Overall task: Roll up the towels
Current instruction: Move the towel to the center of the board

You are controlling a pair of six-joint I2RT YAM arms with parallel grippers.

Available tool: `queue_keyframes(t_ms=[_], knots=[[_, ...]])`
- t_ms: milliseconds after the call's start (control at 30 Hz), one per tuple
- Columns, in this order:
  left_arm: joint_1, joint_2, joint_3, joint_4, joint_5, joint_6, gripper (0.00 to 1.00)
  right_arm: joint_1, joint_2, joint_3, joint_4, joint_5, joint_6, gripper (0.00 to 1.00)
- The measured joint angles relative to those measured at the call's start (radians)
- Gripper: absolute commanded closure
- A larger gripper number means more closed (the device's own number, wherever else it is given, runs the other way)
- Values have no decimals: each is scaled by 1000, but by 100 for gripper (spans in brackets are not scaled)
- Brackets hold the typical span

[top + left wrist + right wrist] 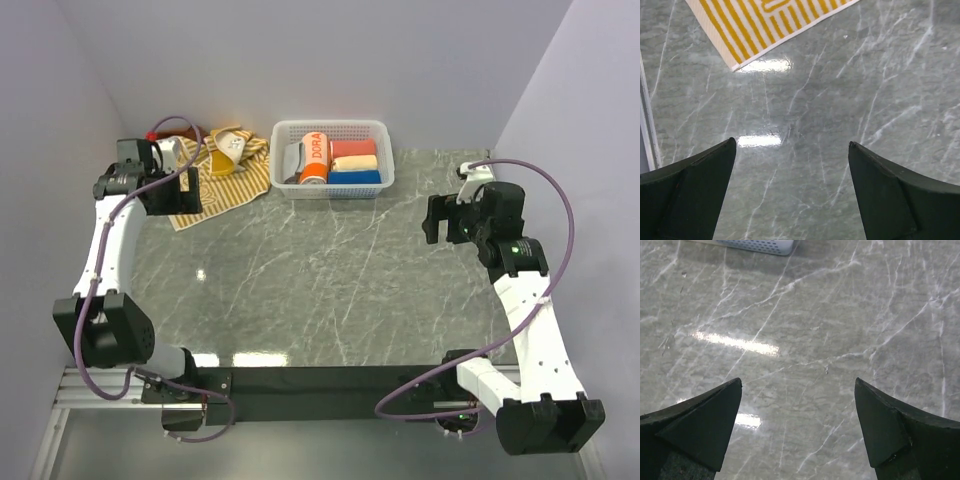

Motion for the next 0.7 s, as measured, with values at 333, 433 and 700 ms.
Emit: queue_keyframes(t_ms=[333,433,700], knots=[[-32,419,310,19,-51,39,1,0,60,2,-14,-34,2,1],[-39,557,444,42,-26,52,1,0,71,2,-20,-37,1,1],[-90,855,697,116,-43,65,1,0,86,2,-26,-38,0,2]])
